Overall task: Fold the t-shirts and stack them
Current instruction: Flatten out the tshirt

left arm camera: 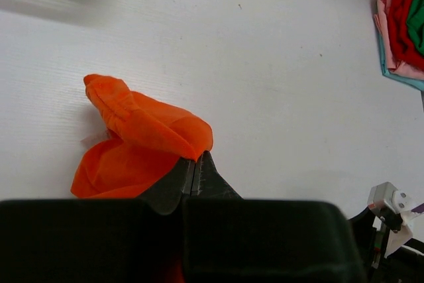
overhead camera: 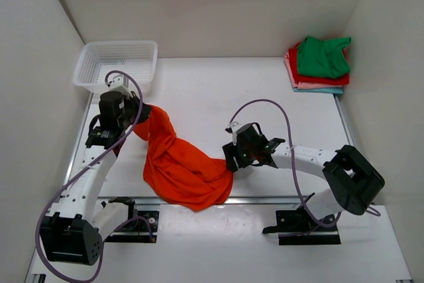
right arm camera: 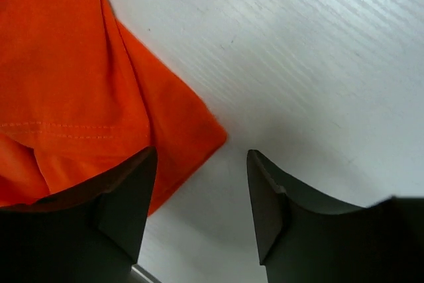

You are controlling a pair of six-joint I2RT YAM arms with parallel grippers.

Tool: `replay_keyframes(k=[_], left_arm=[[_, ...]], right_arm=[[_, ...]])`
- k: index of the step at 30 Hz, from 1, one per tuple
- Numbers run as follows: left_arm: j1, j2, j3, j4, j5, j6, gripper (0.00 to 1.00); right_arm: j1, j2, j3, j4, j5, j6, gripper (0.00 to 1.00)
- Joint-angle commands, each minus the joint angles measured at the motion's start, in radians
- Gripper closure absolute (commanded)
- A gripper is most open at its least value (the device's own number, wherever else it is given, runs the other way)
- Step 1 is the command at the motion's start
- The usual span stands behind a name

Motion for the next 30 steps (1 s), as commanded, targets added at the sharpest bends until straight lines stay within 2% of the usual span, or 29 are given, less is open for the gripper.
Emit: replay_keyframes(k=[1,2,3,5,7,9,12,15,19,24,28,30], left_arm=[[0.008,-0.033,-0.030,0.010,0.006,-0.008,1.00],[0.009,-0.042,-0.022,0.007,0.006,-0.003,1.00],[0.009,-0.036,-0.025,0.000,0.004,-0.009,1.00],[0.014,-0.048,-0.014,-0.003,0.007,-0.003,1.00],[0.015,-0.044,0.002,-0.008,0.010,-0.001,1.00],[0.015,-0.033,0.057,-0.017,0.021,-0.006,1.00],[0.015,-0.042,0.192,-0.031,-0.011,-0.018,1.00],[0.037,-0.037,0.364,-0.068,-0.033,-0.024,1.00],[0.011,-0.036,0.565,-0.109,-0.016,-0.035,1.00],[0.000,-0.082,0.654,-0.129,-0.006,-0.054,1.00],[-0.032,-0.108,0.729,-0.187,-0.037,-0.014,1.00],[-0.049,-0.135,0.756,-0.203,-0.074,-0.017,1.00]], right_arm=[[0.013,0.039,0.011,0.076,-0.009,0.029,0.48],[0.013,0.068,0.016,0.076,-0.018,0.025,0.61],[0.018,0.090,0.025,0.065,-0.028,0.029,0.98],[0.015,0.084,0.036,0.045,-0.036,0.043,1.00],[0.013,0.026,0.034,0.032,0.037,0.045,1.00],[-0.032,-0.092,0.084,-0.004,0.077,0.012,1.00],[-0.173,-0.256,0.245,-0.108,0.105,-0.044,1.00],[-0.383,-0.391,0.438,-0.169,0.076,-0.086,1.00],[-0.577,-0.424,0.698,-0.240,-0.047,-0.101,1.00],[-0.675,-0.484,0.835,-0.297,-0.058,-0.118,1.00],[-0.787,-0.553,0.875,-0.294,-0.110,-0.115,1.00],[-0.790,-0.573,0.916,-0.327,-0.067,-0.132,1.00]])
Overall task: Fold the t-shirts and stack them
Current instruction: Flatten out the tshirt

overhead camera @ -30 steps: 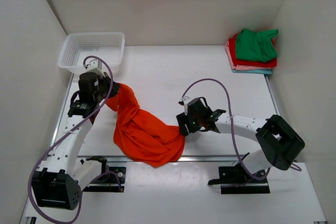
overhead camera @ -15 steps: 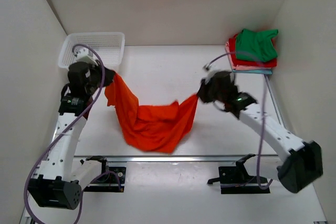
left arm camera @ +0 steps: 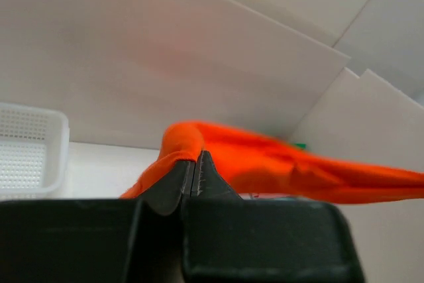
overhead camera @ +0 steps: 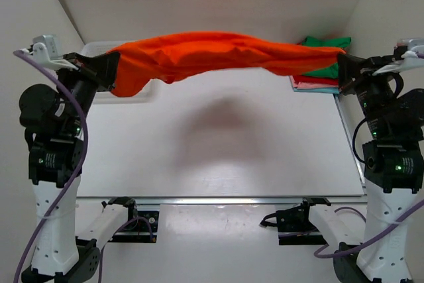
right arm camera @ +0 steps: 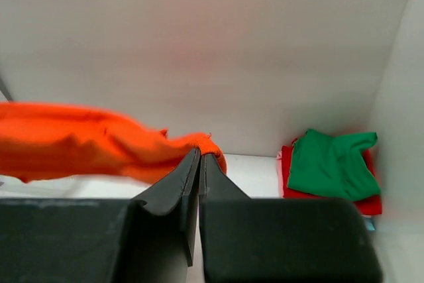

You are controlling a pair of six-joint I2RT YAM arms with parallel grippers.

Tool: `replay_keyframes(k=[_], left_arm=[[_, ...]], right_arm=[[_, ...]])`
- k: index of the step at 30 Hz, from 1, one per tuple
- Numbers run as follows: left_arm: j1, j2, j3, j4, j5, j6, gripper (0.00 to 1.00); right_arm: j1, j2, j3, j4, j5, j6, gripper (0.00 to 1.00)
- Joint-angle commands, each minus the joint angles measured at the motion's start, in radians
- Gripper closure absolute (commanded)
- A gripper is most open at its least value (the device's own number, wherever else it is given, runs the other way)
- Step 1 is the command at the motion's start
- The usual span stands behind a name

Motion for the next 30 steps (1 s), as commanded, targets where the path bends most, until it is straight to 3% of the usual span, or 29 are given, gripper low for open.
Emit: replay_keyframes(k=[1,6,10,12,14,18,19,20,21,23,24,25,27,30], left_arm=[[-0.044,-0.035,0.070,-0.055,-0.074,0.026,1.00],[-0.161,-0.046,0.159,-0.094,-0.265,0.067,1.00],[-0.212,0.073,0.219,-0.133,-0.388,0.135,1.00],[-0.122,0.149,0.226,-0.141,-0.293,0.169,1.00],[0.057,0.232,0.117,-0.042,-0.069,0.123,1.00],[0.012,0.447,0.014,0.076,-0.098,0.178,1.00],[0.021,0.535,0.015,0.098,-0.076,0.172,0.90],[0.023,0.631,0.021,0.121,-0.074,0.166,0.66],[0.027,0.719,0.052,0.130,-0.054,0.160,0.54],[0.043,0.842,0.124,0.098,-0.037,0.141,0.47],[0.037,0.888,0.158,0.077,-0.013,0.123,0.45],[0.037,0.895,0.144,0.081,0.001,0.123,0.42],[0.012,0.847,0.056,0.132,0.006,0.120,0.43],[-0.020,0.627,-0.175,0.169,0.039,0.089,0.46]], right_arm=[[-0.017,-0.018,0.083,-0.069,0.012,-0.032,1.00],[0.000,-0.026,0.137,-0.094,0.053,-0.049,1.00],[-0.008,0.029,0.064,-0.068,0.026,-0.050,1.00],[-0.035,0.051,-0.010,-0.030,-0.022,-0.040,1.00],[-0.107,0.091,-0.135,0.053,-0.110,0.015,1.00],[-0.070,0.225,-0.335,0.139,-0.111,0.057,1.00],[-0.031,0.256,-0.341,0.124,-0.040,0.048,1.00],[-0.002,0.320,-0.372,0.103,-0.005,0.054,1.00],[-0.002,0.379,-0.381,0.086,0.036,0.081,1.00],[-0.026,0.442,-0.426,0.072,0.056,0.132,0.94],[-0.043,0.462,-0.473,0.084,0.024,0.150,0.80],[-0.048,0.453,-0.528,0.105,0.035,0.158,0.73],[-0.042,0.419,-0.597,0.162,0.064,0.152,0.73],[0.044,0.390,-0.624,0.170,0.098,0.059,0.73]])
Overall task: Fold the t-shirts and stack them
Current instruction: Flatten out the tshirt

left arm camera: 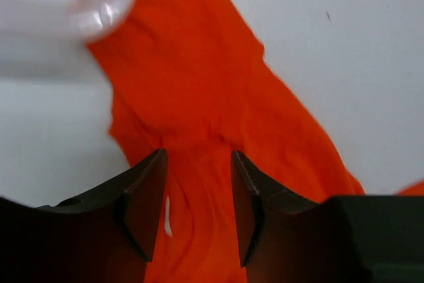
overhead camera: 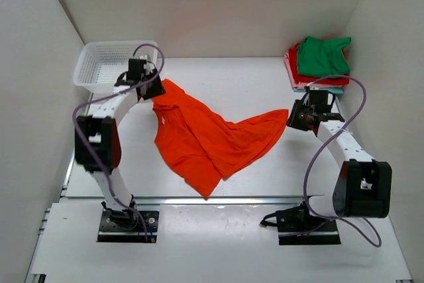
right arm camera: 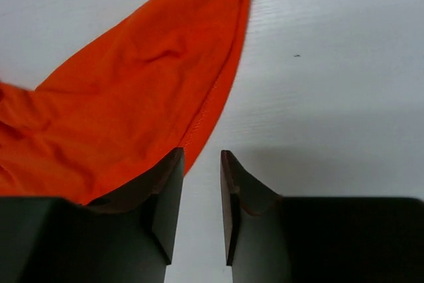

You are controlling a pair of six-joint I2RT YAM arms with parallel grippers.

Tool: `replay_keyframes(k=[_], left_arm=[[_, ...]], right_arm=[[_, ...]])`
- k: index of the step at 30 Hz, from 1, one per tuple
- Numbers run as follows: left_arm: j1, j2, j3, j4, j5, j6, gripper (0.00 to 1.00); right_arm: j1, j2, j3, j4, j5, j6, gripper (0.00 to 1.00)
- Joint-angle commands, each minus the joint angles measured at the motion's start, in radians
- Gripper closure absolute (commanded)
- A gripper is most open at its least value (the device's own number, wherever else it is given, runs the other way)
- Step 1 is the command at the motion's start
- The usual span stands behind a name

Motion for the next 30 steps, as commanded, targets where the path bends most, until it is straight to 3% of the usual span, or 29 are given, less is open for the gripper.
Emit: replay_keyframes(k=[1,3,4,5,7,11,12,14,22,26,29,30], left_arm=[[-0.047,-0.393,-0.192,0.080,0.089,-0.038,0.47],[-0.113,-0.561,-0.341,0.056,0.105,-0.066,0.49],[-0.165,-0.633,-0.422,0.042,0.087,-0.078,0.48],[-0.193,-0.669,-0.505,0.033,0.079,-0.090,0.48],[-0.277,-0.781,-0.629,0.022,0.099,-0.144,0.49],[-0.343,-0.859,-0.832,0.069,0.187,-0.228,0.53],[-0.363,-0.866,-0.875,0.074,0.188,-0.239,0.55],[-0.394,-0.875,-0.929,0.079,0.186,-0.256,0.56],[-0.517,-0.827,-1.022,0.148,0.208,-0.314,0.50],[-0.581,-0.791,-1.050,0.169,0.209,-0.339,0.48],[-0.615,-0.737,-1.049,0.145,0.203,-0.331,0.50],[-0.624,-0.711,-1.038,0.139,0.188,-0.331,0.53]], right_arm=[[0.094,-0.111,0.020,0.101,0.017,-0.076,0.77],[0.180,-0.138,-0.002,0.102,-0.049,-0.122,0.87],[0.313,-0.153,-0.017,0.107,-0.034,-0.131,0.89],[0.361,-0.172,-0.026,0.120,-0.032,-0.140,0.89],[0.556,-0.177,-0.065,0.141,0.018,-0.159,0.86],[0.694,-0.103,-0.085,0.159,-0.072,-0.145,0.78],[0.735,-0.068,-0.094,0.162,-0.060,-0.134,0.70],[0.789,-0.028,-0.123,0.185,-0.057,-0.127,0.63],[0.886,0.064,-0.166,0.260,-0.092,-0.061,0.60],[0.940,0.135,-0.151,0.237,-0.103,-0.051,0.52],[0.972,0.170,-0.145,0.208,-0.086,-0.047,0.50],[0.987,0.178,-0.137,0.202,-0.077,-0.044,0.54]])
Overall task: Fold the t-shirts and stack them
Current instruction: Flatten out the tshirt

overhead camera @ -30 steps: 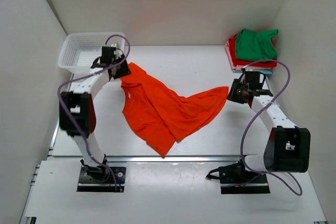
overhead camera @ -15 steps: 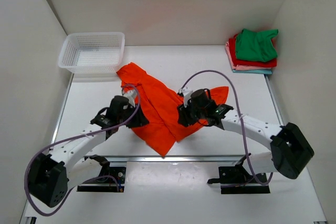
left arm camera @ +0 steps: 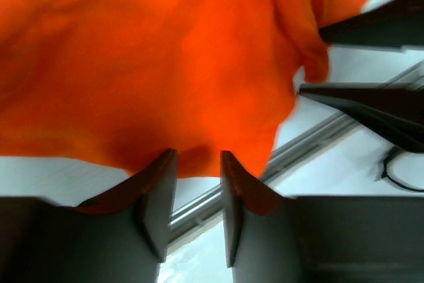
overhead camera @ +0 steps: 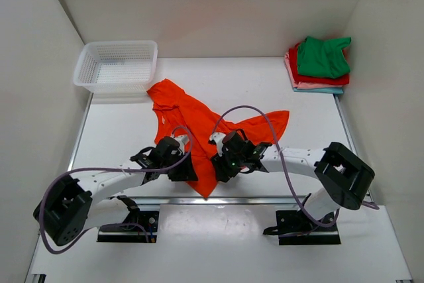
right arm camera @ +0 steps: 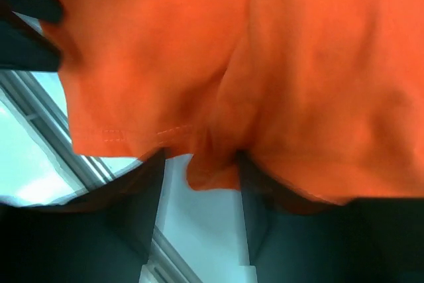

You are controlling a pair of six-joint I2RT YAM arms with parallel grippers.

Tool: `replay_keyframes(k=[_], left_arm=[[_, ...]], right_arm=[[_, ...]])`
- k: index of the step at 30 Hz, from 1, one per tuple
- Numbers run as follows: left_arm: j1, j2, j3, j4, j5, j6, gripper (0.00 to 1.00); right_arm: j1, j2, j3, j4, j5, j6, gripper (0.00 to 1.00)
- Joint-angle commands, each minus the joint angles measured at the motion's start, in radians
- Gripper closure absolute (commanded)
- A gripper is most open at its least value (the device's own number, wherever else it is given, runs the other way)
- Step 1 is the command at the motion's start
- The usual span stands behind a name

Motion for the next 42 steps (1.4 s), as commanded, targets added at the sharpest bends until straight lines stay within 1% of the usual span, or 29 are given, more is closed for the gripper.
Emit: replay_keyframes(k=[1,2,4,5,7,8,9,11,12,13,14,15,16,17,18,19,20,22,23,24,25,26,27,29,32,34,36,40,42], left_arm=[[-0.038,0.055,0.011,-0.010,-0.018,-0.004,0.59],[-0.044,0.079,0.015,-0.022,-0.030,0.001,0.63],[-0.032,0.102,0.019,-0.027,-0.032,0.013,0.87],[-0.022,0.109,0.013,-0.025,-0.039,0.016,0.92],[-0.014,0.107,0.009,-0.037,-0.055,0.027,0.96],[0.000,0.096,0.009,-0.050,-0.062,0.033,0.98],[0.005,0.101,0.017,-0.065,-0.073,0.041,1.00],[0.021,0.087,0.020,-0.096,-0.084,0.060,1.00],[0.029,0.080,0.019,-0.113,-0.090,0.064,1.00],[0.032,0.066,0.020,-0.119,-0.093,0.073,1.00],[0.038,0.041,0.016,-0.125,-0.102,0.062,1.00],[0.046,0.029,0.008,-0.119,-0.098,0.064,1.00],[0.051,0.020,0.005,-0.116,-0.089,0.055,1.00],[0.061,0.009,0.008,-0.131,-0.079,0.056,1.00],[0.060,0.003,0.012,-0.155,-0.082,0.062,1.00],[0.058,-0.017,0.019,-0.171,-0.099,0.059,1.00],[0.054,-0.044,0.011,-0.174,-0.107,0.064,1.00],[0.072,-0.072,-0.014,-0.153,-0.084,0.053,1.00],[0.081,-0.085,-0.026,-0.148,-0.070,0.051,1.00],[0.078,-0.089,-0.024,-0.153,-0.067,0.056,1.00],[0.077,-0.088,-0.018,-0.160,-0.069,0.061,0.98],[0.069,-0.085,-0.005,-0.175,-0.070,0.073,0.95],[0.063,-0.085,0.002,-0.180,-0.072,0.076,0.94],[0.058,-0.075,0.005,-0.167,-0.058,0.074,0.90],[0.035,-0.050,0.016,-0.134,-0.040,0.067,0.80],[-0.003,-0.007,0.035,-0.123,-0.039,0.071,0.77],[-0.023,0.039,0.040,-0.110,-0.027,0.068,0.71],[-0.051,0.115,0.080,-0.125,-0.024,0.094,0.61],[-0.054,0.141,0.100,-0.148,0.000,0.114,0.52]], right_arm=[[0.051,0.038,0.015,-0.018,0.018,0.032,0.66],[0.050,0.045,0.024,-0.029,0.018,0.038,0.99],[0.048,0.049,0.056,-0.093,0.010,0.032,0.99],[0.046,0.048,0.107,-0.125,0.018,0.006,1.00],[-0.004,0.005,0.209,-0.259,0.026,-0.055,1.00],[-0.074,-0.027,0.277,-0.273,0.008,-0.103,1.00],[-0.114,-0.052,0.314,-0.273,-0.067,-0.132,1.00],[-0.371,-0.044,0.478,-0.218,-0.187,-0.170,1.00],[-0.444,-0.008,0.559,-0.145,-0.178,-0.154,0.99],[-0.567,0.026,0.593,-0.047,-0.098,-0.082,0.95],[-0.667,0.092,0.648,0.027,-0.033,-0.027,0.88],[-0.699,0.167,0.719,0.052,0.124,0.001,0.72],[-0.760,0.204,0.762,0.022,0.192,0.009,0.66],[-0.789,0.283,0.899,-0.100,0.217,0.003,0.63],[-0.794,0.334,0.990,-0.154,0.289,-0.020,0.54],[-0.790,0.344,1.006,-0.206,0.320,-0.037,0.42],[-0.783,0.342,0.980,-0.216,0.322,-0.093,0.39],[-0.770,0.280,0.847,-0.180,0.317,-0.135,0.40],[-0.762,0.213,0.727,-0.119,0.296,-0.164,0.41],[-0.767,0.143,0.601,-0.092,0.240,-0.180,0.41],[-0.767,0.106,0.548,-0.045,0.115,-0.218,0.39],[-0.751,0.044,0.470,-0.028,0.087,-0.241,0.38],[-0.731,0.011,0.442,-0.044,0.081,-0.273,0.36],[-0.682,0.015,0.458,-0.118,0.092,-0.295,0.34],[-0.694,0.061,0.480,-0.181,0.075,-0.286,0.31],[-0.720,0.087,0.465,-0.201,0.035,-0.255,0.29],[-0.736,0.095,0.445,-0.212,0.012,-0.238,0.27],[-0.725,0.123,0.400,-0.233,-0.028,-0.238,0.25],[-0.704,0.144,0.388,-0.231,-0.028,-0.240,0.25]])
